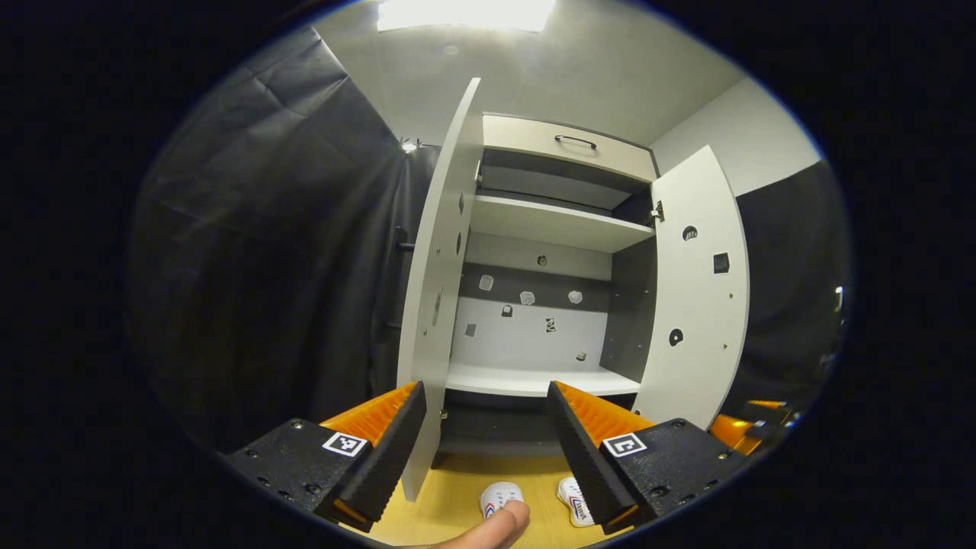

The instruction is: Grab one shoe with the right hand and put it into the shoe cabinet, grab the other shoe with the left hand and put it into the shoe cabinet; then close the right door with the right hand and the left door with the left hand.

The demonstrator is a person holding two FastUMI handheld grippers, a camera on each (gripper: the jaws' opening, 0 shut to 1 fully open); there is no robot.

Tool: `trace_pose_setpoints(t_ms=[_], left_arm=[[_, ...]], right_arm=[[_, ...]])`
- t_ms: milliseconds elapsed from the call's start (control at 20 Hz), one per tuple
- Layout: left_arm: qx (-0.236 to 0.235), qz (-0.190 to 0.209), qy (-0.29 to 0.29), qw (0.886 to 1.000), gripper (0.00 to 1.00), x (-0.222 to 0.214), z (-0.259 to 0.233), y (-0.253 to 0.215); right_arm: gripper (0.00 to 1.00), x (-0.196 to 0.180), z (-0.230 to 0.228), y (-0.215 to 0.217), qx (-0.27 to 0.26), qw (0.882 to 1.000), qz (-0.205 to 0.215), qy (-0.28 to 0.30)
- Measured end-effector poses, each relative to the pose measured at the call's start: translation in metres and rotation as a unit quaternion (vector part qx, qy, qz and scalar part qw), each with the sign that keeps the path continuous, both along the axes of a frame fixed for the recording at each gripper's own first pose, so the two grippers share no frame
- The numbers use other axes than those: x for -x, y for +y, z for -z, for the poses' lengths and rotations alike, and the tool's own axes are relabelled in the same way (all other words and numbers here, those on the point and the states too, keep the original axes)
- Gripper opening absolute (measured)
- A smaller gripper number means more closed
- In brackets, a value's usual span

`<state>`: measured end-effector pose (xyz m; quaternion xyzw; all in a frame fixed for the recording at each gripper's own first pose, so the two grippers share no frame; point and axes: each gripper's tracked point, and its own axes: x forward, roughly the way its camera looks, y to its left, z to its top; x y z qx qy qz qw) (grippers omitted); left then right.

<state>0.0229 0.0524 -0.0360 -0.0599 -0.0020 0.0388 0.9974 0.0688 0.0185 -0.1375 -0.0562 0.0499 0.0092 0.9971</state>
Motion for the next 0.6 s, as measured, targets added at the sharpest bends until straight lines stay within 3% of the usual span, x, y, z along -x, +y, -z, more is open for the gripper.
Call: trace_pose_setpoints(t_ms=[150,250,300,600], left_arm=[[-0.006,-0.016,0.008,1.000,0.92,0.001,0.012,0.013],[-0.020,-0.021,0.007,1.000,0.97,0.001,0.016,0.019],[-0.022,-0.017,0.010,1.000,0.93,0.001,0.020,0.019],[-0.015,-0.024,0.026,0.999,0.96,0.005,0.041,0.034]], right_arm=[[0.98,-0.028,0.079,0.017,-0.012,0.998,-0.002,0.063],[0.99,-0.042,0.133,0.030,-0.010,0.994,-0.004,0.111],[0.99,-0.048,0.153,0.034,-0.001,0.992,-0.003,0.127],[0.94,-0.065,0.254,0.058,-0.001,0.978,-0.006,0.207]])
